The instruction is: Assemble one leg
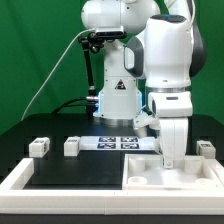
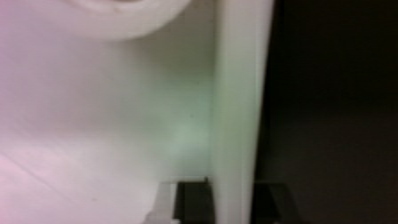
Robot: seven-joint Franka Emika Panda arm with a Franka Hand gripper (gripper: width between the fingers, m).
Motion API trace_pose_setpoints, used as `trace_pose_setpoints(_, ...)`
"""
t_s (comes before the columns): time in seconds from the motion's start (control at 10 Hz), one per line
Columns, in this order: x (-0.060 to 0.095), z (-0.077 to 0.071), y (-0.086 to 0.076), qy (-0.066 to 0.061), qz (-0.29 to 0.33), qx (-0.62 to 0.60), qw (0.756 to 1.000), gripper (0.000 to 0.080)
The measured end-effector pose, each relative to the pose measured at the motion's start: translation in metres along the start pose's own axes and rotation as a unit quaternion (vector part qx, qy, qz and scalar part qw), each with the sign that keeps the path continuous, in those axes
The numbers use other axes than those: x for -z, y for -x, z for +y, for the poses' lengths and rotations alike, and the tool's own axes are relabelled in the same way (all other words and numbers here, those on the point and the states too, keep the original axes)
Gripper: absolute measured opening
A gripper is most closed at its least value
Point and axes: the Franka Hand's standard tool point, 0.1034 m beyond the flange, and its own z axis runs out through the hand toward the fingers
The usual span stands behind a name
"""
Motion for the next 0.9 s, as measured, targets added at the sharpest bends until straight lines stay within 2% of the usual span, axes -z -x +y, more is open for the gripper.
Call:
trace_pose_setpoints(0.2, 0.0, 0.0001, 0.0006, 0.0, 0.0, 0.0, 1.0, 0.0058)
trace_pose_setpoints(0.3, 0.0, 0.0001, 0.0007, 0.0, 0.0, -0.001, 1.0, 0.0147)
trace_pose_setpoints(0.4, 0.0, 0.0001, 0.0008, 0.0, 0.0, -0.001, 1.0, 0.0281)
trace_pose_setpoints(0.5, 0.0, 0.0001, 0.0008, 0.0, 0.0, -0.001, 1.0, 0.0281)
trace_pose_setpoints(0.6, 0.0, 0.0001, 0.0009, 0.0, 0.0, -0.001, 1.0, 0.0465)
trace_pose_setpoints(0.7, 0.0, 0.0002, 0.001, 0.0, 0.0, -0.001, 1.0, 0.0583)
trace_pose_setpoints(0.8, 0.0, 0.0002, 0.001, 0.0, 0.0, -0.001, 1.0, 0.0583)
trace_pose_setpoints(0.9, 0.0, 0.0002, 0.001, 0.0, 0.0, -0.001, 1.0, 0.0636)
